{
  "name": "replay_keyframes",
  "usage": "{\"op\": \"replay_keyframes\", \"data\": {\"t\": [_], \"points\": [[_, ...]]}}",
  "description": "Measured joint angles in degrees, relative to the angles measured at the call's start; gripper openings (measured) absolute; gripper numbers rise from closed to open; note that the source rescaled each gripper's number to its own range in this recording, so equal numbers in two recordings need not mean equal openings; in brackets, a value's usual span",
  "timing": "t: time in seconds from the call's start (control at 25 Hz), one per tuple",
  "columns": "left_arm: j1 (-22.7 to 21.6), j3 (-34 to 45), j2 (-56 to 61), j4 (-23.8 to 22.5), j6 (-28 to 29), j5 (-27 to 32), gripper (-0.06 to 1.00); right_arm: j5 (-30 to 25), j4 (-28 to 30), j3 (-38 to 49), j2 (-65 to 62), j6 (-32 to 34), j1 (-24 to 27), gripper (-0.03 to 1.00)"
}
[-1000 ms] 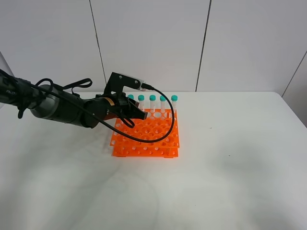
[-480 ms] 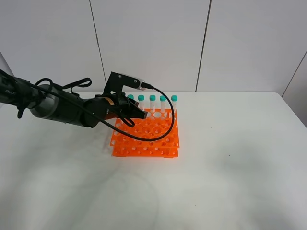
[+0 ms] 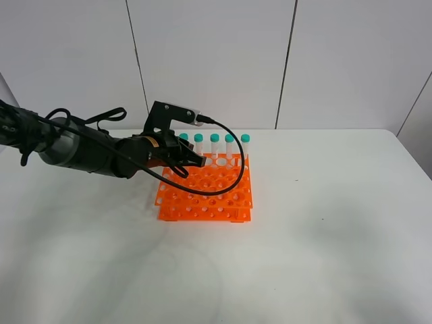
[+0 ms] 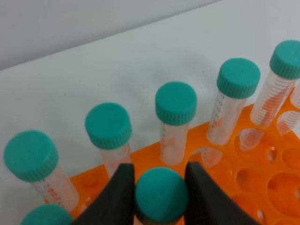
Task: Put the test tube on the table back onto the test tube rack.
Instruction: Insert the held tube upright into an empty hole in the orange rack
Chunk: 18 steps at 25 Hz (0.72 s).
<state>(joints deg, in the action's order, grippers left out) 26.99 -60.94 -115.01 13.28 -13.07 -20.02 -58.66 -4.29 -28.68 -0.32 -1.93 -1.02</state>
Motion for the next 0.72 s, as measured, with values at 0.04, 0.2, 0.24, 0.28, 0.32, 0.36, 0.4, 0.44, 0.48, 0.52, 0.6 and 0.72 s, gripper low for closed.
{"op": "replay_keyframes", "data": {"t": [0.04,0.2,0.24,0.28,0.32,0.36,0.4,0.44,0.48,0.52,0.6,0.72], "points": [[0.0,0.0,0.0,0.0,0.0,0.0,0.0,0.0,0.0,0.0,0.0,0.0,0.0,1.0],[0.0,0.0,0.0,0.2,0.0,0.0,0.0,0.0,0.0,0.0,0.0,0.0,0.0,1.0],[0.0,0.0,0.0,0.2,0.0,0.0,0.0,0.0,0.0,0.0,0.0,0.0,0.0,1.0],[0.0,0.0,0.0,0.2,0.0,0.0,0.0,0.0,0.0,0.0,0.0,0.0,0.0,1.0],[0.0,0.0,0.0,0.2,0.0,0.0,0.0,0.0,0.0,0.0,0.0,0.0,0.0,1.0],[0.0,0.0,0.0,0.2,0.0,0.0,0.0,0.0,0.0,0.0,0.0,0.0,0.0,1.0],[0.0,0.0,0.0,0.2,0.0,0.0,0.0,0.0,0.0,0.0,0.0,0.0,0.0,1.0],[0.0,0.0,0.0,0.2,0.0,0.0,0.0,0.0,0.0,0.0,0.0,0.0,0.0,1.0],[0.0,0.0,0.0,0.2,0.0,0.0,0.0,0.0,0.0,0.0,0.0,0.0,0.0,1.0],[0.0,0.0,0.0,0.2,0.0,0.0,0.0,0.0,0.0,0.0,0.0,0.0,0.0,1.0],[0.0,0.0,0.0,0.2,0.0,0.0,0.0,0.0,0.0,0.0,0.0,0.0,0.0,1.0],[0.0,0.0,0.0,0.2,0.0,0.0,0.02,0.0,0.0,0.0,0.0,0.0,0.0,1.0]]}}
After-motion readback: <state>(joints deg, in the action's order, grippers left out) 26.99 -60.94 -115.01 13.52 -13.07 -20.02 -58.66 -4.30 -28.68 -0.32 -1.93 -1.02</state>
